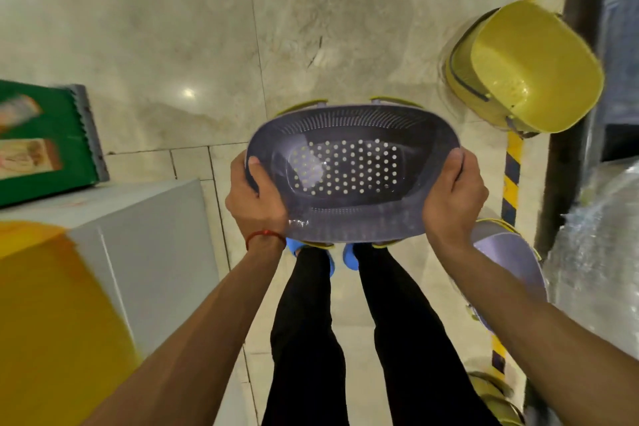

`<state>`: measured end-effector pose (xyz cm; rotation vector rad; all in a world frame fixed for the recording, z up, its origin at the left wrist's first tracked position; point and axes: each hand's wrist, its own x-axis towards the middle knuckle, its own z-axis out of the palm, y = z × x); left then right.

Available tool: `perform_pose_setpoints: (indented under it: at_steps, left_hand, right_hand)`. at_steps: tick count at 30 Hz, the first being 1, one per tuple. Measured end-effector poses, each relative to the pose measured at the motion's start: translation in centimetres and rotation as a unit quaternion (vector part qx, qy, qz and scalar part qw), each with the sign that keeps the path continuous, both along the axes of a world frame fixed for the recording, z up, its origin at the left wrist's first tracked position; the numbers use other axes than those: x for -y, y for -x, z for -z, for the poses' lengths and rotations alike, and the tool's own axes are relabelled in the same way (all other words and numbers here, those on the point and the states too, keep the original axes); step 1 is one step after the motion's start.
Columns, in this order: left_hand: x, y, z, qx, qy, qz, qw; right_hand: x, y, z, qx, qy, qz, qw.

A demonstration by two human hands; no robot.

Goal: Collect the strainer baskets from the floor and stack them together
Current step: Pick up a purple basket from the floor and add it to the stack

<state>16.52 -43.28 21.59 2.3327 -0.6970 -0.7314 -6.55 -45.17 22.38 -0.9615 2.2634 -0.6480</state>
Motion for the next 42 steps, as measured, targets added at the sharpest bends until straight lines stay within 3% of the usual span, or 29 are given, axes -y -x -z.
perform_pose_setpoints:
  at_steps: [8,12,17,28,42]
  left_hand:
    - [2.7,0.1,-16.1,0.011,0.038,0.1,0.994]
    - [3.1,0.5,-21.9,-0.004,0.075,0.154,0.985]
    - [2.3,0.7,-26.8,-0.017,0.057,0.265,0.962]
    - [-5.4,3.3,-34.9,-0.022,0.079,0.529,0.845]
    - [-29.6,10.5,-39.8,-0.053,0.096,0.681,0.724]
  right_hand:
    - [-2.8,0.1,-15.1,-0.011,0.043,0.096,0.994]
    - [-5.5,-0.1,-21.0,-0.031,0.083,0.17,0.981]
    - [-11.8,-1.7,-27.3,-0.042,0.087,0.257,0.962]
    - [-28.8,-7.9,-36.0,-0.052,0.102,0.493,0.862]
    - [-55.5,-10.0,-38.9,-0.056,0.134,0.656,0.74]
